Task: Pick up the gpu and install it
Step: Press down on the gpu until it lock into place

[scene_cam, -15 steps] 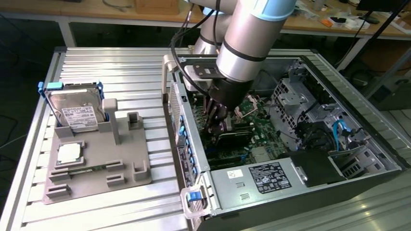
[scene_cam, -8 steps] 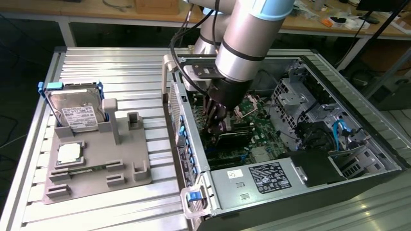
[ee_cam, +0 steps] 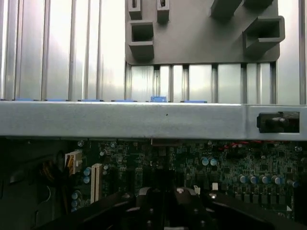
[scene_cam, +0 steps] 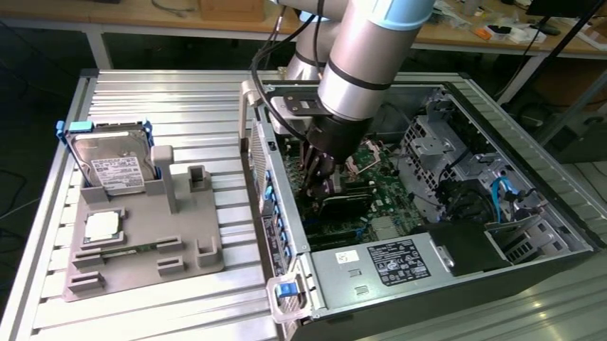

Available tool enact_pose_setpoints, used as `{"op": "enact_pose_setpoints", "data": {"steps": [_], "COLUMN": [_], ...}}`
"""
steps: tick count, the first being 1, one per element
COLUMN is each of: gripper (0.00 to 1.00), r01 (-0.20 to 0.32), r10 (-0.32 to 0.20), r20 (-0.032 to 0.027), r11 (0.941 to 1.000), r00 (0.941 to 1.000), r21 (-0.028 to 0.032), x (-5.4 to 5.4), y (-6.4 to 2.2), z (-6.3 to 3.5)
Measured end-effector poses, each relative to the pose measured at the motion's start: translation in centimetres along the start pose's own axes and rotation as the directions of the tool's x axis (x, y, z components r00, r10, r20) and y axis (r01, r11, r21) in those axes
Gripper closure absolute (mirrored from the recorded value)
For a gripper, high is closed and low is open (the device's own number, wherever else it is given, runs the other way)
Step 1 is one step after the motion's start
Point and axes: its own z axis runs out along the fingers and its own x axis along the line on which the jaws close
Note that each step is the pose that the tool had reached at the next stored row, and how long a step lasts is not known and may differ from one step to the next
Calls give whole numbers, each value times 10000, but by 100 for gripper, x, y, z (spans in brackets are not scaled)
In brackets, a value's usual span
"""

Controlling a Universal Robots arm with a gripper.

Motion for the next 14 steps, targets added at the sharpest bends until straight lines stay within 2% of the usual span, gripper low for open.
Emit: {"op": "enact_pose_setpoints", "data": {"steps": [1,2,3,4,5,6,7,8,9,14], "gripper": [89,89,89,89,89,89,89,89,89,89], "r01": [-12,-17,-18,28,105,195,197,200,202,204], "r10": [12,19,19,-27,-105,-196,-198,-201,-203,-206], "r20": [-119,-129,-128,-45,-19,62,64,104,114,127], "r11": [10000,10000,9999,9999,9999,9997,9997,9997,9997,9997], "r00": [9999,9999,9999,10000,9999,9998,9998,9997,9997,9997], "r21": [-4,97,103,111,122,131,131,133,134,134], "x": [-8,-26,-216,-243,-245,-235,-235,-198,-186,-161], "y": [15,105,150,195,309,372,372,373,373,373], "z": [-138,-130,-132,-121,-103,-93,-93,-91,-89,-88]}}
